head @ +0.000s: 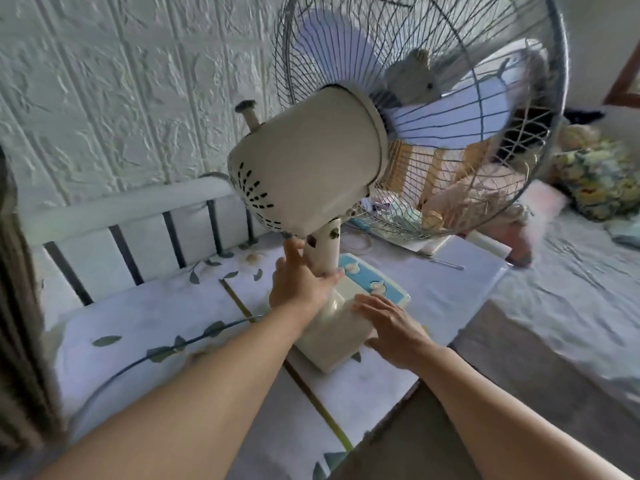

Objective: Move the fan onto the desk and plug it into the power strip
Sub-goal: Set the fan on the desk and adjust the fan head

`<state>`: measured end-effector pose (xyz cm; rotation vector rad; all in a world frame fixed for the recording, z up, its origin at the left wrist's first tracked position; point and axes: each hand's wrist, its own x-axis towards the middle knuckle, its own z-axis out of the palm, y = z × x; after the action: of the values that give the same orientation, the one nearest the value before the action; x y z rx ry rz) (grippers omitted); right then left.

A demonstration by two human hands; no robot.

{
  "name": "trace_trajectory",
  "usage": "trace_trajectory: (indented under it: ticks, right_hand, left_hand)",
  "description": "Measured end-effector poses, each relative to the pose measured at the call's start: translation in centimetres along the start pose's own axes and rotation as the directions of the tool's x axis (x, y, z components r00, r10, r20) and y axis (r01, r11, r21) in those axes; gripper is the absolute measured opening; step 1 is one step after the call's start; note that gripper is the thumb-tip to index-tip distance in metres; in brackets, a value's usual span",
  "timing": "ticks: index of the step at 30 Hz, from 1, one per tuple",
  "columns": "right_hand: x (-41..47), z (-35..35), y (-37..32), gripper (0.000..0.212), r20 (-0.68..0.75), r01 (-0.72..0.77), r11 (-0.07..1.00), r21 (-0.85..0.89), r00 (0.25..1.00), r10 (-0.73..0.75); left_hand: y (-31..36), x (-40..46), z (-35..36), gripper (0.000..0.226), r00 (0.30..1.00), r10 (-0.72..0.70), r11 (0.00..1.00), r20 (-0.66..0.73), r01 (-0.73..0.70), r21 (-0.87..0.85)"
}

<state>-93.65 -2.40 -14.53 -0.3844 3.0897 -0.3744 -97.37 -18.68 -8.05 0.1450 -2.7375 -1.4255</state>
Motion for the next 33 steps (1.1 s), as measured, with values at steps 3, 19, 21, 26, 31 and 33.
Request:
trace_trajectory:
  ticks: [3,19,21,26,31,33]
  right_hand:
    - [0.3,-2.0,-2.3,0.064,-0.093,-0.156,0.951,0.267,0.978,0.187]
    - [4.4,-5.5,-11.2,0.077,-0.253,-0.238,0.728,0.643,0.832,0.494]
    - [4.6,-5.4,-11.5,0.074,-0.275,-0.247,0.725,0.643,0.809,0.519]
    - [4.8,-5.1,-11.7,0.072,-0.288,-0.234,0.709,0.665,0.796,0.533]
    - [4.8,-5.2,-10.8,0.075,-0.265,-0.234,0.690,0.685,0.802,0.535]
    - [4.5,-5.5,-9.9,0.075,-0.234,-0.208,0.668,0.715,0.828,0.509]
  left_hand:
    - [-0.6,0.3,-1.7,0.064,0.985,0.057,0.998,0.163,-0.061,0.021]
    - [-1.1,2.6,-10.6,0.023,0.930,0.070,0.872,0.360,0.119,-0.476]
    - [-0.3,2.7,-11.3,0.035,0.931,0.103,0.836,0.349,0.109,-0.538]
    - [1.0,2.8,-12.3,0.046,0.916,0.166,0.742,0.367,0.129,-0.658]
    - [1.4,2.4,-12.1,0.041,0.918,0.198,0.671,0.343,0.128,-0.730]
    - [1.4,2.0,-11.7,0.040,0.914,0.227,0.666,0.337,0.107,-0.738]
